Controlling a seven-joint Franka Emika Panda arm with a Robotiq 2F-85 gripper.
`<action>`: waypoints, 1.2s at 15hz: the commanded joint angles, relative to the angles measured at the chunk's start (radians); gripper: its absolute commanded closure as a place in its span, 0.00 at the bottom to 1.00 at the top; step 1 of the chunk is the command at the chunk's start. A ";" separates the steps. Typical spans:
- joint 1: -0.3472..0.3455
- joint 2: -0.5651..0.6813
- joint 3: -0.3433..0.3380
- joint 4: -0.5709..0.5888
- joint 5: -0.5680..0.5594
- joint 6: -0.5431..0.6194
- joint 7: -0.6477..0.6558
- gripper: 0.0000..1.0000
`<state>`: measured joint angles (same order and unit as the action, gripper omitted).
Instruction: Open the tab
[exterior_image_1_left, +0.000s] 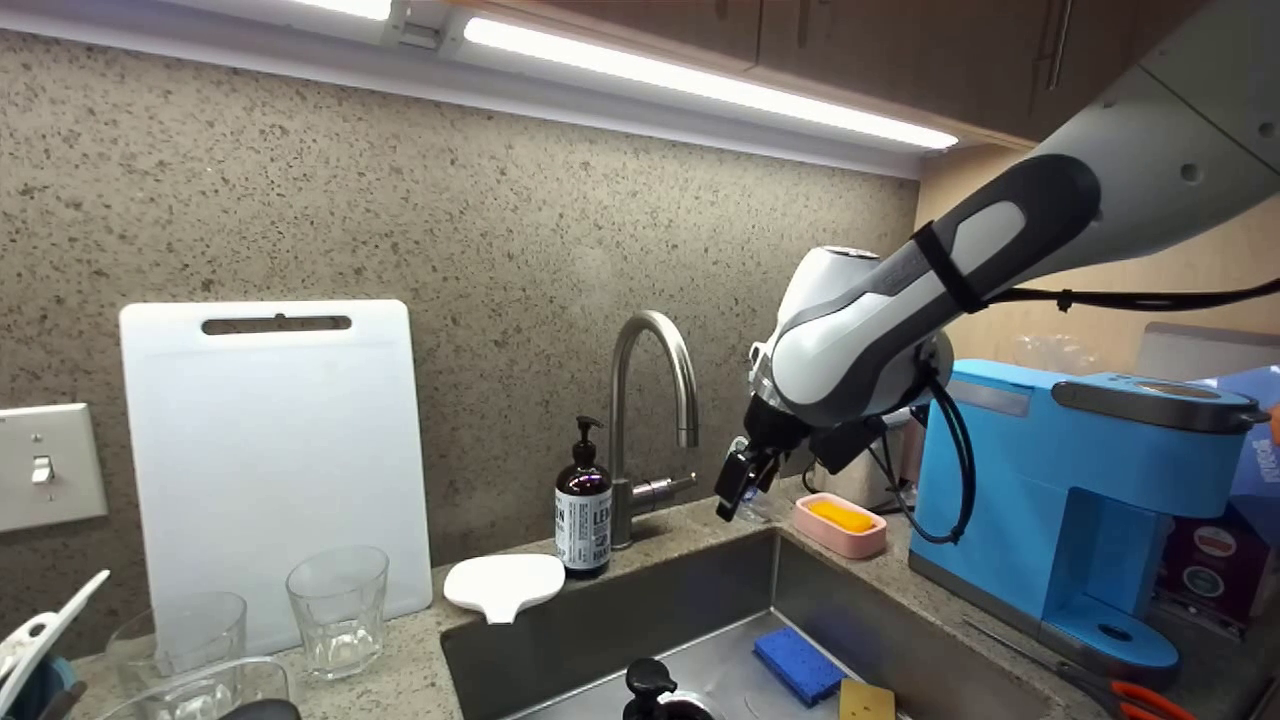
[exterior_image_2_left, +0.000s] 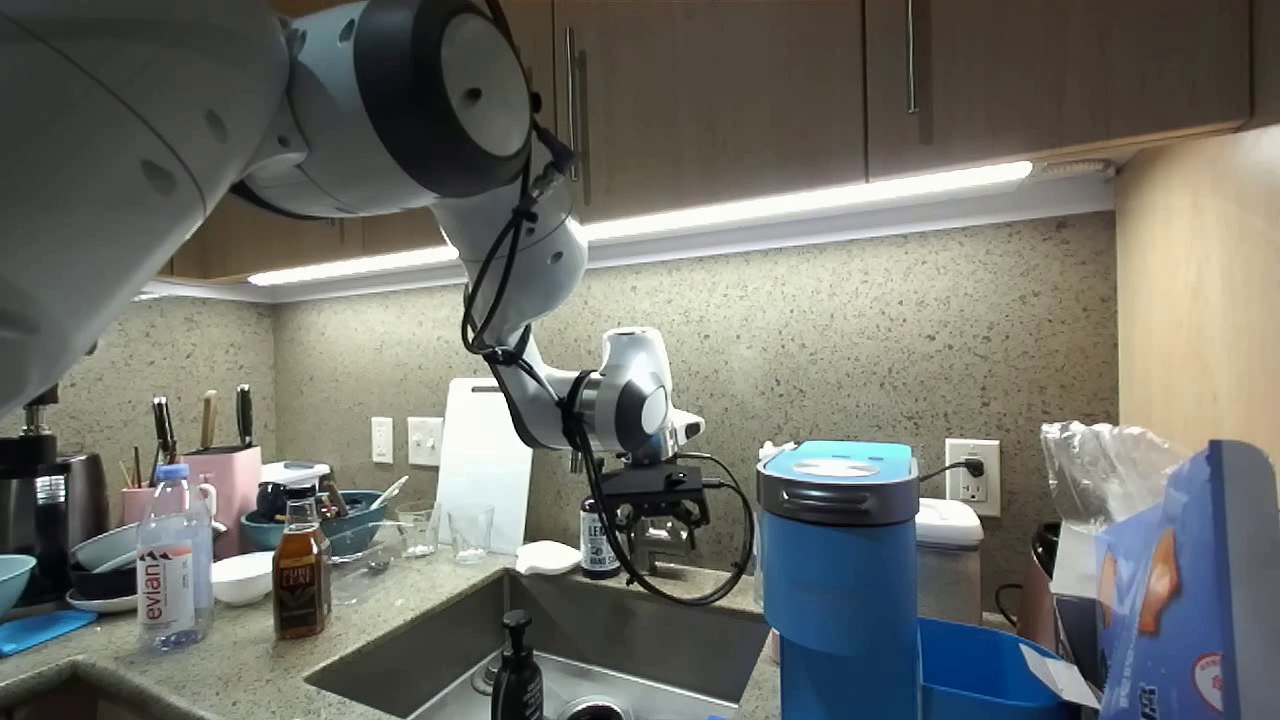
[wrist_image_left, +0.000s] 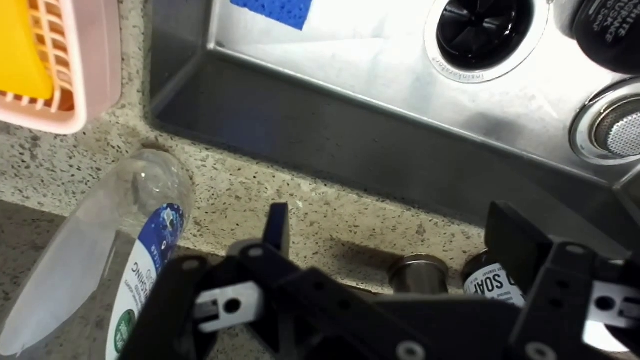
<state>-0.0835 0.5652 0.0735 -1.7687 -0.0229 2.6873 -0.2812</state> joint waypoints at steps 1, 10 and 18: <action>-0.005 0.019 0.022 0.019 0.008 0.023 -0.022 0.00; 0.017 0.099 0.011 0.115 -0.033 0.120 -0.006 0.00; -0.007 0.114 0.039 0.139 -0.003 0.086 -0.002 0.00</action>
<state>-0.0742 0.6644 0.0950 -1.6537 -0.0423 2.7840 -0.2797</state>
